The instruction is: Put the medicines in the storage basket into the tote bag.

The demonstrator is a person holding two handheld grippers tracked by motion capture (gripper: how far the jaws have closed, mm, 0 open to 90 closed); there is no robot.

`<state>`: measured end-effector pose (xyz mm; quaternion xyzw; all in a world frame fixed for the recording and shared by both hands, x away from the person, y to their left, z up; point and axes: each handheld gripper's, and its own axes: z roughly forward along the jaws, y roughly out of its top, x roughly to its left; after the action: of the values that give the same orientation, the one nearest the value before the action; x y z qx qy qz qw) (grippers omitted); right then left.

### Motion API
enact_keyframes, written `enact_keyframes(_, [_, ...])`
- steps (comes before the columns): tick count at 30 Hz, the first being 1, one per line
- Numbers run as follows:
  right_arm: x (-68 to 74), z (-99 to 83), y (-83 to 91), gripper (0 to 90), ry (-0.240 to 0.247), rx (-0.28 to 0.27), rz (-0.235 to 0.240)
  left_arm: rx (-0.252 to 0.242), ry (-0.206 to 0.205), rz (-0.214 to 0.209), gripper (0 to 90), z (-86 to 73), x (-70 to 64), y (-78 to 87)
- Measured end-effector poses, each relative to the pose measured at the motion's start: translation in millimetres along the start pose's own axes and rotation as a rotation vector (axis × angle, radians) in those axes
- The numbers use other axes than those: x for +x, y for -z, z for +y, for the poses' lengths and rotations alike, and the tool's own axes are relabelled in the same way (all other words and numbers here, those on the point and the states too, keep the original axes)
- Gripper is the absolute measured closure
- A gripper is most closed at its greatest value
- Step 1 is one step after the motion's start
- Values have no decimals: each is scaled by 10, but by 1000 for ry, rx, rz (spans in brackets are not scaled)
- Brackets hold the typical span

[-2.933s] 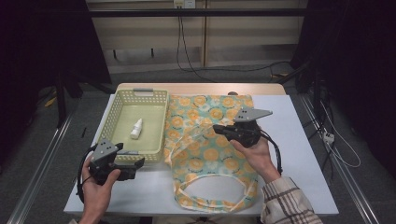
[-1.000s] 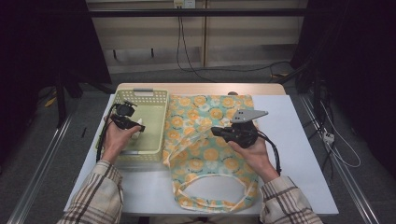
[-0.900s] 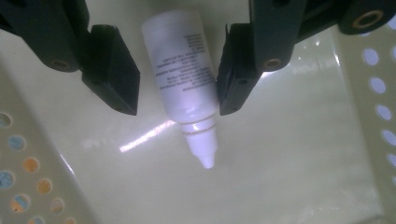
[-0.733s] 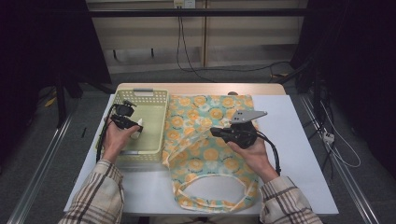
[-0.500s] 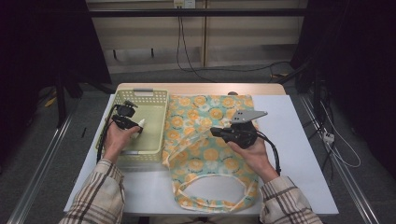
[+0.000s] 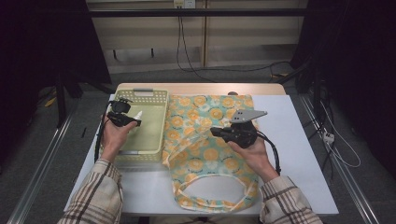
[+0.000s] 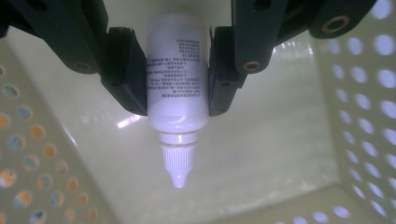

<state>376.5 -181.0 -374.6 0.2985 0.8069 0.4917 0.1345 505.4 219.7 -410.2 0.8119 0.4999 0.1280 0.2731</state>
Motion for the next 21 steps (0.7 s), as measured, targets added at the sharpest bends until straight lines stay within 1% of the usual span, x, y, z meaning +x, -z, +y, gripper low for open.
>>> enact_keyframes(1, [0, 0, 0, 900, 0, 0, 1, -34, 8, -27, 603, 3, 8, 34])
enact_keyframes(2, [-1, 2, 1, 900, -1, -1, 1, -50, 10, -26, 603, 11, 9, 74])
enact_keyframes(3, [-2, 2, 3, 900, -3, -4, 0, -60, -6, -10, 603, 21, -6, 116])
enact_keyframes(5, [-8, 0, 6, 900, -3, -4, -3, -94, -17, -9, 603, 29, -21, 177])
enact_keyframes(7, [-14, -3, 6, 900, -4, -2, -4, -136, -34, -23, 603, 34, -51, 255])
enact_keyframes(9, [-18, -6, 5, 900, -8, -3, -5, -169, -53, -51, 603, 30, -85, 312])
enact_keyframes(10, [-19, -8, 4, 900, -9, -3, -7, -184, -71, -46, 603, 27, -115, 351])
enact_keyframes(11, [-19, -13, 1, 900, -8, -3, -6, -186, -81, -45, 603, 27, -127, 383])
enact_keyframes(13, [-16, -21, -12, 900, -8, 1, -6, -211, -92, -53, 603, 21, -156, 465])
enact_keyframes(16, [1, -19, -27, 900, -5, 3, -5, -230, -118, -61, 603, 4, -195, 564])
enact_keyframes(19, [10, -16, -33, 900, -2, 3, -2, -250, -143, -73, 603, -21, -258, 641])
enact_keyframes(20, [9, -17, -33, 900, 0, 3, -3, -265, -150, -79, 603, -35, -296, 676])
enact_keyframes(21, [7, -17, -30, 900, -3, 2, -4, -266, -165, -84, 603, -44, -322, 709])
